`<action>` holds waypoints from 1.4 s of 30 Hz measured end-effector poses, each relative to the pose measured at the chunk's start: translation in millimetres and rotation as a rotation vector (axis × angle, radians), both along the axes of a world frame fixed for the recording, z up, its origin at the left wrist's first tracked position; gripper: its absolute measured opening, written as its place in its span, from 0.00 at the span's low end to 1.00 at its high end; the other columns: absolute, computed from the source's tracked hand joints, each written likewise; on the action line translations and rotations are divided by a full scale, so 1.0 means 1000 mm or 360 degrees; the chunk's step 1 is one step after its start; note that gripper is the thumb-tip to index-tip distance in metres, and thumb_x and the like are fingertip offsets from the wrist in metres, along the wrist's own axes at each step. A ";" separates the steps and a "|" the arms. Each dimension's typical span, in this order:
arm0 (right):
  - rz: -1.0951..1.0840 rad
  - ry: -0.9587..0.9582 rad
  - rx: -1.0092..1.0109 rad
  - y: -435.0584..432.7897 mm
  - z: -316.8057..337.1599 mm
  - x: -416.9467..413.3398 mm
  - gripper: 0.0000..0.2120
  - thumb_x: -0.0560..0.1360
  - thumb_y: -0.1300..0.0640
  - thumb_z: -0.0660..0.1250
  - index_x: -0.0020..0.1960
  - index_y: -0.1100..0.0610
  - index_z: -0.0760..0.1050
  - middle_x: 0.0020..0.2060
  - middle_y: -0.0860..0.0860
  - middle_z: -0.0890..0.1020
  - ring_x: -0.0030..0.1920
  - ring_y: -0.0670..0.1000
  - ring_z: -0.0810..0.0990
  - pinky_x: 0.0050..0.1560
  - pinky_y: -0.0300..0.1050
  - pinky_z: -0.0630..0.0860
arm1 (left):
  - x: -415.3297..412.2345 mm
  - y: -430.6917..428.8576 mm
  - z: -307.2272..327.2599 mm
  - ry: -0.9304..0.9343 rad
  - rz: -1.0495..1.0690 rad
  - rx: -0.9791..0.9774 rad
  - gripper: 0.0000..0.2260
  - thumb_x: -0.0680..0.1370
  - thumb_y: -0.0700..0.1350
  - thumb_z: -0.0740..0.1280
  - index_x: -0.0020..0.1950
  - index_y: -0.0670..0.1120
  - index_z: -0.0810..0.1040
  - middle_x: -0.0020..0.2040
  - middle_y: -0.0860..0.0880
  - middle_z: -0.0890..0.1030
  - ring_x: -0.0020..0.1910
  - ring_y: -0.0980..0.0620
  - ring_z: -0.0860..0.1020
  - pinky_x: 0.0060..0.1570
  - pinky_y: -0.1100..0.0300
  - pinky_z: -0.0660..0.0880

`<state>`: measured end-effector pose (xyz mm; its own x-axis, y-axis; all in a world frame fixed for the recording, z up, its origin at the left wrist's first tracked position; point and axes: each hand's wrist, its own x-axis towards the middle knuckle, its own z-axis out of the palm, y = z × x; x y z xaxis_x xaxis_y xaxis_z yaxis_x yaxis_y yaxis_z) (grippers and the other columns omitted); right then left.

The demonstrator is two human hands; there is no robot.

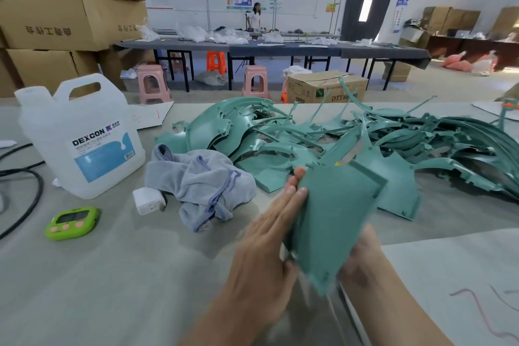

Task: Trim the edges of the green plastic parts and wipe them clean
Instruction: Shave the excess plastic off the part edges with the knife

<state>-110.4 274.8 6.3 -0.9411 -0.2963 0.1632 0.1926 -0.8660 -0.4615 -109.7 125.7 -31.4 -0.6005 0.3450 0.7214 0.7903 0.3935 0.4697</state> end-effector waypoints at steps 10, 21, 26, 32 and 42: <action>-0.0574 -0.0236 0.0217 0.030 -0.009 -0.019 0.13 0.77 0.54 0.65 0.41 0.58 0.85 0.45 0.55 0.85 0.49 0.54 0.86 0.54 0.51 0.83 | -0.042 -0.054 0.048 -0.0371 0.0629 0.1428 0.04 0.79 0.41 0.66 0.47 0.49 0.80 0.37 0.63 0.80 0.40 0.61 0.75 0.43 0.68 0.71; -0.0552 -0.0302 0.1129 0.001 -0.015 -0.012 0.08 0.78 0.63 0.65 0.46 0.61 0.84 0.38 0.58 0.81 0.39 0.52 0.80 0.48 0.46 0.76 | -0.028 -0.065 0.029 0.0409 0.1004 -0.0671 0.24 0.66 0.37 0.75 0.61 0.52 0.84 0.61 0.52 0.83 0.58 0.49 0.81 0.57 0.50 0.66; -0.0909 -0.0346 0.1625 0.002 -0.023 -0.013 0.11 0.83 0.66 0.61 0.51 0.61 0.82 0.33 0.56 0.82 0.30 0.51 0.73 0.35 0.42 0.70 | -0.038 -0.059 0.009 0.0089 0.0967 -0.0763 0.26 0.60 0.35 0.75 0.57 0.48 0.85 0.58 0.49 0.85 0.55 0.45 0.82 0.58 0.47 0.68; -0.1149 -0.0334 0.2394 0.001 -0.039 -0.019 0.13 0.82 0.59 0.63 0.42 0.51 0.82 0.31 0.49 0.84 0.26 0.47 0.78 0.28 0.41 0.76 | -0.040 -0.060 0.003 0.0075 0.0905 -0.0711 0.30 0.57 0.31 0.77 0.58 0.45 0.85 0.59 0.45 0.84 0.58 0.44 0.82 0.64 0.43 0.73; -0.1139 0.0133 0.2845 -0.012 -0.047 -0.015 0.11 0.79 0.58 0.65 0.42 0.47 0.81 0.30 0.36 0.80 0.33 0.40 0.77 0.32 0.34 0.67 | -0.040 -0.065 0.004 0.0153 0.0975 -0.0572 0.25 0.63 0.31 0.75 0.59 0.46 0.85 0.58 0.48 0.85 0.58 0.47 0.82 0.56 0.51 0.75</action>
